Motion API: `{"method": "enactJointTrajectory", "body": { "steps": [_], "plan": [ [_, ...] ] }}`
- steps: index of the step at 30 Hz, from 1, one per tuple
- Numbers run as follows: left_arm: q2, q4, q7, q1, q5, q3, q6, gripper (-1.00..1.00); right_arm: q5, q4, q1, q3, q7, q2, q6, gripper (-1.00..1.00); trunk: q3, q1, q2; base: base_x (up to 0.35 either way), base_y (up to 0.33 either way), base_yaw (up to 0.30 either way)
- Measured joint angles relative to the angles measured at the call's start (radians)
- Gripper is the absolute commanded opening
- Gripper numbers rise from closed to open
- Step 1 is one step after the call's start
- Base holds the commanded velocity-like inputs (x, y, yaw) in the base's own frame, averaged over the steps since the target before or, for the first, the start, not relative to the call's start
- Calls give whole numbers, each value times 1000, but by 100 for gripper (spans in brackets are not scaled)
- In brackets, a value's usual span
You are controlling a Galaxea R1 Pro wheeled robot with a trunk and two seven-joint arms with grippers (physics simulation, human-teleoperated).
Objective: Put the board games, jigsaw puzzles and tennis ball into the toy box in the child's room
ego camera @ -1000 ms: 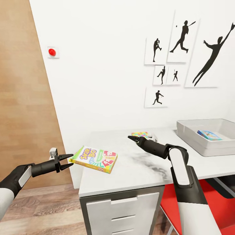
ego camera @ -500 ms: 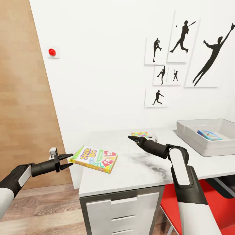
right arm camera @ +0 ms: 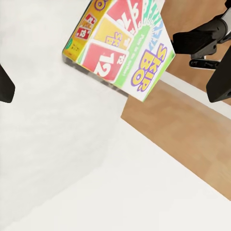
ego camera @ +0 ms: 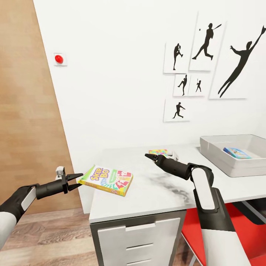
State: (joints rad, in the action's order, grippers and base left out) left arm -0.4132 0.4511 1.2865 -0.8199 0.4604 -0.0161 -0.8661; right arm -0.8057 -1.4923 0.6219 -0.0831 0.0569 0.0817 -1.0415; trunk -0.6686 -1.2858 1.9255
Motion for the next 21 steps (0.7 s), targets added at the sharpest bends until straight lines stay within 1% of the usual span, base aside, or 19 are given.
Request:
{"method": "enactJointTrajectory", "body": {
  "steps": [9,17,21],
  "plan": [
    [9,0,-28,0,1,0,2,100,0,0,0,0,0,0,0,100,0,0,0,0,0,0],
    [13,0,-32,0,2,0,3,100,0,0,0,0,0,0,0,100,0,0,0,0,0,0],
    [19,0,-32,0,1,0,3,100,0,0,0,0,0,0,0,100,0,0,0,0,0,0]
  ]
}}
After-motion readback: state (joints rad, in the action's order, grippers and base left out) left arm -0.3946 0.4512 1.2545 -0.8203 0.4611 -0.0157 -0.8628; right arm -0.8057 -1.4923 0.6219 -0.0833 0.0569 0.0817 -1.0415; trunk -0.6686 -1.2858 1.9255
